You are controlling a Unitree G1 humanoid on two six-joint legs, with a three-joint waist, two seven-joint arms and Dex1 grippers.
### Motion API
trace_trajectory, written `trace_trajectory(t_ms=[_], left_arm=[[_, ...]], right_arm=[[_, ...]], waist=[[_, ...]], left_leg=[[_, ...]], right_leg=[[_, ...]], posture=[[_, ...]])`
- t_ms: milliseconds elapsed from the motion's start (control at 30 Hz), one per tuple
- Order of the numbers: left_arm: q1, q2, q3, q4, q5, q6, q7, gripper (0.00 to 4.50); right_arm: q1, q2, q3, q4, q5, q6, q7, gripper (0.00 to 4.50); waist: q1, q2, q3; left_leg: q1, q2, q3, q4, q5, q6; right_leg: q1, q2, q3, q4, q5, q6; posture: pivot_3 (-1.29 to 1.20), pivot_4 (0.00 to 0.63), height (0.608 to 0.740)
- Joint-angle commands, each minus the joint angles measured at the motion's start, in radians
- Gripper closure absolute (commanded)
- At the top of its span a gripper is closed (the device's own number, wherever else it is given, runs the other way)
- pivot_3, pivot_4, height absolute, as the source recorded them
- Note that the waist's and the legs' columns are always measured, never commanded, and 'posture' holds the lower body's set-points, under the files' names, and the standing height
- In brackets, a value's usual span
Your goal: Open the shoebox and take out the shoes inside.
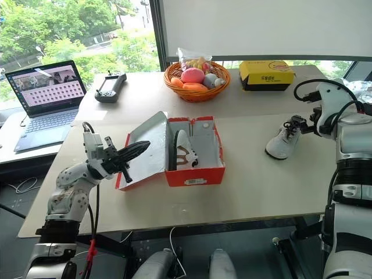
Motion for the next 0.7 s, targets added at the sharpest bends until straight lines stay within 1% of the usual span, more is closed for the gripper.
trace_trajectory(t_ms=[33, 133, 267, 367, 433, 500, 567, 700], left_arm=[[-0.007, 0.001, -0.012, -0.049, -0.007, -0.019, -0.022, 4.50], [-0.009, 0.010, -0.021, -0.045, -0.011, -0.014, -0.046, 4.50], [-0.033, 0.021, -0.028, -0.026, -0.023, -0.004, -0.094, 4.50], [-0.046, 0.024, -0.039, -0.028, -0.030, 0.014, -0.123, 4.50], [-0.054, 0.034, -0.058, -0.026, -0.037, 0.038, -0.166, 4.50], [-0.061, 0.044, -0.069, -0.019, -0.045, 0.057, -0.204, 4.50], [-0.072, 0.046, -0.072, -0.003, -0.044, 0.058, -0.226, 4.50], [-0.086, 0.048, -0.075, 0.003, -0.063, 0.090, -0.259, 4.50]], right_arm=[[-0.025, -0.023, -0.008, -0.085, 0.024, 0.016, 0.035, 0.09], [-0.045, -0.002, -0.004, -0.145, 0.058, 0.030, 0.074, 0.09], [-0.075, 0.046, -0.020, -0.275, 0.192, 0.105, 0.184, 0.09], [-0.056, 0.055, -0.012, -0.366, 0.285, 0.155, 0.274, 0.09], [-0.032, 0.070, 0.023, -0.421, 0.335, 0.173, 0.332, 0.09], [-0.018, 0.095, 0.064, -0.446, 0.353, 0.183, 0.352, 0.09], [-0.009, 0.119, 0.104, -0.439, 0.339, 0.170, 0.346, 0.09], [-0.027, 0.181, 0.156, -0.384, 0.324, 0.190, 0.309, 0.09]], waist=[[0.000, 0.000, 0.000], [-0.001, 0.000, 0.000], [-0.009, 0.000, 0.000], [-0.004, 0.000, 0.000], [0.000, 0.000, 0.000], [0.003, 0.000, 0.000], [0.004, 0.000, 0.000], [0.005, 0.000, 0.000]], left_leg=[[0.000, 0.000, 0.000, 0.000, 0.000, 0.000], [0.000, 0.000, 0.000, 0.000, 0.000, 0.000], [0.000, 0.001, 0.000, 0.000, 0.000, 0.000], [0.000, 0.001, 0.000, 0.000, 0.000, 0.000], [-0.001, 0.001, -0.001, 0.000, 0.000, 0.000], [-0.001, 0.001, -0.001, 0.001, 0.000, 0.000], [-0.001, 0.001, -0.001, 0.001, 0.000, 0.000], [-0.001, 0.001, -0.001, 0.002, 0.000, 0.000]], right_leg=[[0.000, 0.000, 0.000, 0.000, 0.000, 0.000], [0.000, 0.000, 0.000, 0.000, 0.000, 0.000], [-0.001, 0.001, 0.001, 0.000, 0.000, 0.000], [-0.001, 0.001, -0.001, 0.000, 0.000, 0.000], [0.000, 0.000, -0.001, 0.000, -0.001, 0.000], [0.000, 0.000, -0.001, -0.001, -0.001, 0.001], [0.000, 0.000, -0.001, -0.001, -0.001, 0.001], [-0.001, 0.000, -0.001, 0.000, -0.001, 0.001]], posture=[[0.00, 0.150, 0.740], [0.00, 0.150, 0.740], [0.00, 0.150, 0.740], [0.00, 0.150, 0.740], [0.00, 0.150, 0.740], [0.00, 0.150, 0.740], [0.00, 0.150, 0.740], [0.00, 0.150, 0.740]])
